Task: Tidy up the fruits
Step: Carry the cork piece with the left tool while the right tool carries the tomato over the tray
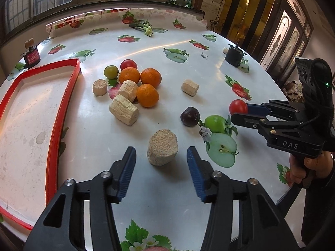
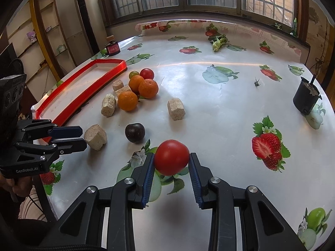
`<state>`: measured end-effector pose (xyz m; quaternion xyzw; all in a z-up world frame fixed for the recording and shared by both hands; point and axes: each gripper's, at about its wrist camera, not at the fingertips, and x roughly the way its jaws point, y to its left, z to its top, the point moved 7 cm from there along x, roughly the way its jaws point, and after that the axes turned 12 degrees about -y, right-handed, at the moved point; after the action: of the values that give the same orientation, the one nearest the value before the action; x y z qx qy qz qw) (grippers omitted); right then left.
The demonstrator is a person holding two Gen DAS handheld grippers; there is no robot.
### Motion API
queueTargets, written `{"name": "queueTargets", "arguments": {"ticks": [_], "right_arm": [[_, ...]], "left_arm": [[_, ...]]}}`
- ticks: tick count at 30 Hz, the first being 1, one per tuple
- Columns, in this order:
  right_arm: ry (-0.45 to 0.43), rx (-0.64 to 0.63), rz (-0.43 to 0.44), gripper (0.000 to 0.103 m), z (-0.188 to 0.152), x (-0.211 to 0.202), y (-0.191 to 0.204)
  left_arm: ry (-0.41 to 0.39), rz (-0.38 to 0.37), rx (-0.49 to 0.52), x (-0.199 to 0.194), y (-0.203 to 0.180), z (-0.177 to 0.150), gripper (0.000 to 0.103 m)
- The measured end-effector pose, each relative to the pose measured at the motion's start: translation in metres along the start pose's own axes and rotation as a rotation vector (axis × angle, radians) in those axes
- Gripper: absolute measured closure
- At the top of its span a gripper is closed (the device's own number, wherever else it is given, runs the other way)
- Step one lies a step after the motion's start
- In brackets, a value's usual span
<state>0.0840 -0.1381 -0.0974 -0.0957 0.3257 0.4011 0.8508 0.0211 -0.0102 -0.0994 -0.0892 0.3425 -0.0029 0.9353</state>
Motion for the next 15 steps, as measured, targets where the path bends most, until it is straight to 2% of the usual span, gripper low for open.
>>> {"name": "queueTargets", "arguments": {"ticks": [4,5,7,10,15], "right_arm": [[-0.003,0.01,0.0,0.069,0.0,0.0,-0.002],[-0.003,0.013,0.0,0.069,0.0,0.0,-0.003],[-0.003,0.015,-0.002,0.069,0.001,0.0,-0.003],[-0.005,0.011,-0.003,0.069,0.002,-0.001,-0.002],[-0.012,-0.001,-0.001,0.069,0.007,-0.004,0.004]], "left_arm": [[0.024,0.015,0.034,0.014,-0.005,0.002,0.051],[0.036,0.016,0.04,0.018,-0.006,0.001,0.055],[0.051,0.017,0.051,0.023,-0.007,-0.003,0.073],[0.032,0.014,0.047,0.018,-0.006,-0.003,0.073],[-0.02,0.049,0.052,-0.004,0.003,0.006,0.073]]}}
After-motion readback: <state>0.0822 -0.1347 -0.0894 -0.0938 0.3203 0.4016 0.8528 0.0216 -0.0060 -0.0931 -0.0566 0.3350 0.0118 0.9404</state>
